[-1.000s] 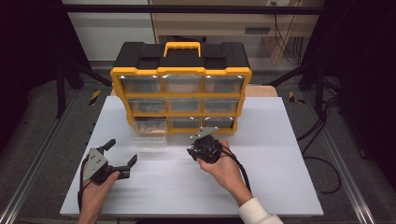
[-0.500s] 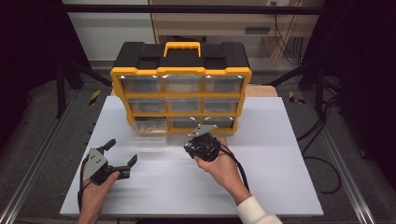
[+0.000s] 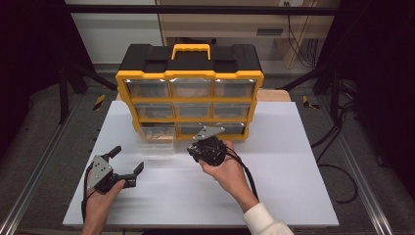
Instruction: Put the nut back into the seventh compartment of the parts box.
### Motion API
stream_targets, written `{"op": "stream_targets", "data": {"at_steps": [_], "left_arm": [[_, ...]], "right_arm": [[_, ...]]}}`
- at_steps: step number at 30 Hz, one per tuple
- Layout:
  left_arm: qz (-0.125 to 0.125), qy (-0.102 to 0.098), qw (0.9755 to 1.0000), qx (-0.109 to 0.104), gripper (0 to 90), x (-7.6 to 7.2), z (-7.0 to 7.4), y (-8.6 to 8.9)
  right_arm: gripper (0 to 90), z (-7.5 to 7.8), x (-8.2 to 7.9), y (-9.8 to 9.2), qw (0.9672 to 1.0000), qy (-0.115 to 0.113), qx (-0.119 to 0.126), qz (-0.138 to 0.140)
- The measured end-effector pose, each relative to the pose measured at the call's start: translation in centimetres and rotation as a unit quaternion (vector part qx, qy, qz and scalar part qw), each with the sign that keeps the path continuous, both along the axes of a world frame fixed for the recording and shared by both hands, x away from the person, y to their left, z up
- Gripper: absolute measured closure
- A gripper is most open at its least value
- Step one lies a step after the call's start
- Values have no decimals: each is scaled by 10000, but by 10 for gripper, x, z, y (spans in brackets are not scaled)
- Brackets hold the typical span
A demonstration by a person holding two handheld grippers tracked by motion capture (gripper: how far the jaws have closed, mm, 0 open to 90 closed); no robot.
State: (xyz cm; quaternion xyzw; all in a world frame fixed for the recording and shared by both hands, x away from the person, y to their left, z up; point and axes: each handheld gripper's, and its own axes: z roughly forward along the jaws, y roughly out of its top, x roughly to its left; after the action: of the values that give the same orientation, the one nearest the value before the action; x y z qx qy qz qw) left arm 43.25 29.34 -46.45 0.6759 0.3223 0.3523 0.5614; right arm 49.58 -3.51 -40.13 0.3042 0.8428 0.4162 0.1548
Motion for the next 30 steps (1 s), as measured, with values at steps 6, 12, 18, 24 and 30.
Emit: {"op": "stream_targets", "data": {"at_steps": [6,12,18,24,30], "left_arm": [[-4,-3,10000,-4,11,0,0,0],[-5,-4,10000,-5,11,0,0,-1],[-8,-6,10000,-4,11,0,0,0],[-2,-6,10000,-8,10,0,0,0],[-6,-4,10000,-9,11,0,0,0]], "right_arm": [[703,6,3,6,10000,-41,60,28],[703,10,5,15,9999,-37,118,65],[703,18,9,22,9996,-143,201,119],[703,21,11,28,9994,-183,256,131],[703,23,12,32,9991,-215,333,146]]}}
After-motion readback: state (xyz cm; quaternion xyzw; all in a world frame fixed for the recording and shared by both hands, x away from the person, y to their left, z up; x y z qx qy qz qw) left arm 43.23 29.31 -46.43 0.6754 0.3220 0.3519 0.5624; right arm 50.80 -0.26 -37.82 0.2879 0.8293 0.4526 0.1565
